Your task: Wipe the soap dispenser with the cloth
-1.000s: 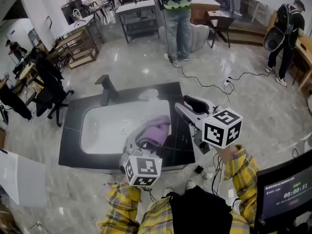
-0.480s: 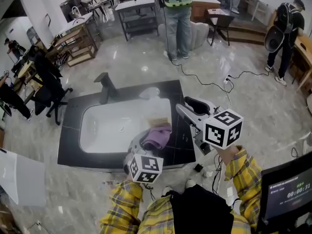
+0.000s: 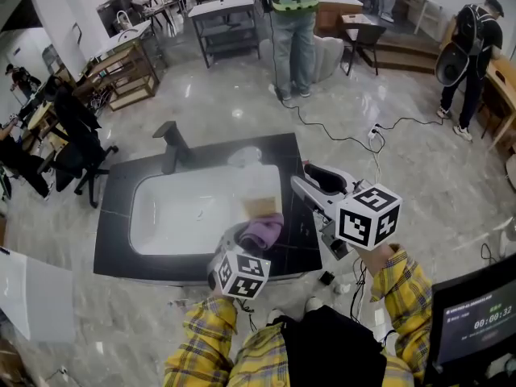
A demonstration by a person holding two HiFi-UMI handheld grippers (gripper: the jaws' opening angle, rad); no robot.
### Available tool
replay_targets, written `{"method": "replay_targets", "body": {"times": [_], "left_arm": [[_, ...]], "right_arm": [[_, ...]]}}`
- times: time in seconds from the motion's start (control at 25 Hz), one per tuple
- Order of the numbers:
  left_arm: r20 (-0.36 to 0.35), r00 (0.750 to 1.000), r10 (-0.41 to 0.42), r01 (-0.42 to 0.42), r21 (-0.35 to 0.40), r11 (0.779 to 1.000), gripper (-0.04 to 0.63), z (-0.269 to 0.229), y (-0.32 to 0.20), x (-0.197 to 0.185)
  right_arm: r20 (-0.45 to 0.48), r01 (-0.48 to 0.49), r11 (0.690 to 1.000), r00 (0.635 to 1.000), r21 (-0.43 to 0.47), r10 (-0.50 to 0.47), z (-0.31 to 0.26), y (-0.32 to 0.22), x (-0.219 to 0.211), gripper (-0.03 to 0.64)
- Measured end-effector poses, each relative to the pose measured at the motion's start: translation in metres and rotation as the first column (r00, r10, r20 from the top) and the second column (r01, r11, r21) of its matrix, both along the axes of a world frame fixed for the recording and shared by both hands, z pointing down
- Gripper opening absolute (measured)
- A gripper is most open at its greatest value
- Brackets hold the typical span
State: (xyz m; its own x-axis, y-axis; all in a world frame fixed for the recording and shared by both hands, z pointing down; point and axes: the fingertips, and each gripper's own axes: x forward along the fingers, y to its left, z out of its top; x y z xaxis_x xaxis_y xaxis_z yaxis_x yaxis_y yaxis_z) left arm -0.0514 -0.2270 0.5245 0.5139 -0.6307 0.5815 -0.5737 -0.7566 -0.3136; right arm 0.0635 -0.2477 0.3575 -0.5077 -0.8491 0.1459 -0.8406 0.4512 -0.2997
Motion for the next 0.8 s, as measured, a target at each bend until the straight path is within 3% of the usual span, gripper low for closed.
{"method": "replay_targets", "body": {"times": [0.6,0.72,0.8], "left_arm": [[0.118,0.991,0.059,-0.042,-0.136,0.990,0.072,0.033,0.002,0.011],[0.075,0.994,0.079,-0.066,-0.157,0.985,0.072,0.030,0.010,0.015],[-0.022,0.997,0.078,-0.081,-0.185,0.979,0.072,0.018,0.018,0.016]], "right_arm": [[-0.013,0.005,1.000,1.000,-0.022,-0.006,0.009,0.002,0.005,0.149],[-0.014,0.042,0.999,0.999,-0.004,-0.042,0.007,0.003,0.003,0.149],[-0.001,0.115,0.993,0.993,0.034,-0.116,0.000,0.005,-0.005,0.149]]}}
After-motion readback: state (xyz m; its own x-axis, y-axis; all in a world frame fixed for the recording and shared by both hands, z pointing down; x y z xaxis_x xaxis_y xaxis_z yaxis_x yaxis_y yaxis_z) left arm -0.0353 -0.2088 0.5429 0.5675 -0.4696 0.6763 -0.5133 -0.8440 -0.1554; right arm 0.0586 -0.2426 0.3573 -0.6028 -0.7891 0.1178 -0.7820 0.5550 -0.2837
